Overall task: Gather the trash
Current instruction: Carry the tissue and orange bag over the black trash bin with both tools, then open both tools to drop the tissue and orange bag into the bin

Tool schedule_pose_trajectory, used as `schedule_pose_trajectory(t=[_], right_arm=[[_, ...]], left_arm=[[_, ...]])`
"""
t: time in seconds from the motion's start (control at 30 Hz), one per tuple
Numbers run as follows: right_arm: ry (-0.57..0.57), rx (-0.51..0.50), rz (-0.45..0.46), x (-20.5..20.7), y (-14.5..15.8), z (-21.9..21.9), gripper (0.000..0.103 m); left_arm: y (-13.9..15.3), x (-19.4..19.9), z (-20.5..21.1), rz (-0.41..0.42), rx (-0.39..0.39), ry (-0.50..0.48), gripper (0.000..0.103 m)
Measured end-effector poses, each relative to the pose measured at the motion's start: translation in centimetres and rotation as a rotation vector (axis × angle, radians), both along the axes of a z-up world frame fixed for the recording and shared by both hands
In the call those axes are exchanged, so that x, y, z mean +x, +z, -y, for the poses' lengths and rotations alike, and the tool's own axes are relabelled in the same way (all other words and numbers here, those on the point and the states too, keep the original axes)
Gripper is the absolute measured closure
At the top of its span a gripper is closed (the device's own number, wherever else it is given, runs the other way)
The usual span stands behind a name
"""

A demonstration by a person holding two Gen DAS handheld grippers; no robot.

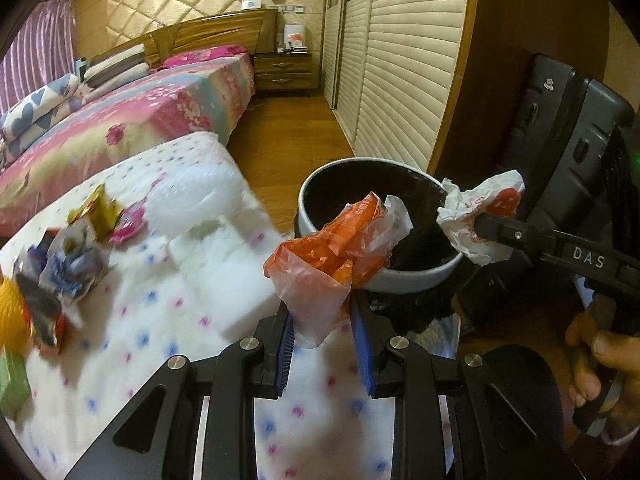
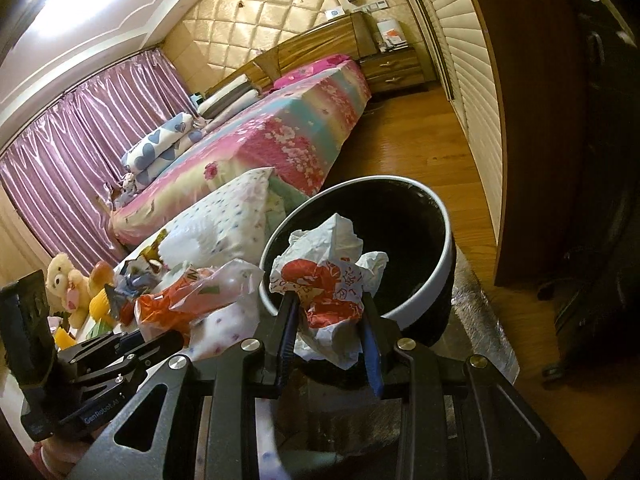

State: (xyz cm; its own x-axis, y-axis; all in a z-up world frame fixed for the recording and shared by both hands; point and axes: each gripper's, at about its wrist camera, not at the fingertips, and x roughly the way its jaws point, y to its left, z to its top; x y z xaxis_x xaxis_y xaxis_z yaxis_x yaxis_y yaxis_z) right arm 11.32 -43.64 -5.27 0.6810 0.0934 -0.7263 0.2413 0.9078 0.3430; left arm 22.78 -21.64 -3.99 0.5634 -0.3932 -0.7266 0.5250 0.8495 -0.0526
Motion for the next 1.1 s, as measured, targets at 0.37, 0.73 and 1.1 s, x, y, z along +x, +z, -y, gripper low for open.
schedule_pose_trajectory(t=[0.37,0.73,1.1], right_arm=[[-0.014,0.029,-0.038,3.3,-1.0,2.6,0.072],[-0.019,0.021,-0.076,5.6,-2.0,4.4,0.070],[-0.046,0.011,-0.097,6.9,-2.4,5.5,0.058]], left_arm=[[-0.9,3.7,3.7,-0.009,0.031,-0.012,0.077],[-2.0,6.4,6.0,-0.038,0.050,-0.003,0.075],[-2.2,7.0,6.4,-0.025,0.048,-0.002,0.047]])
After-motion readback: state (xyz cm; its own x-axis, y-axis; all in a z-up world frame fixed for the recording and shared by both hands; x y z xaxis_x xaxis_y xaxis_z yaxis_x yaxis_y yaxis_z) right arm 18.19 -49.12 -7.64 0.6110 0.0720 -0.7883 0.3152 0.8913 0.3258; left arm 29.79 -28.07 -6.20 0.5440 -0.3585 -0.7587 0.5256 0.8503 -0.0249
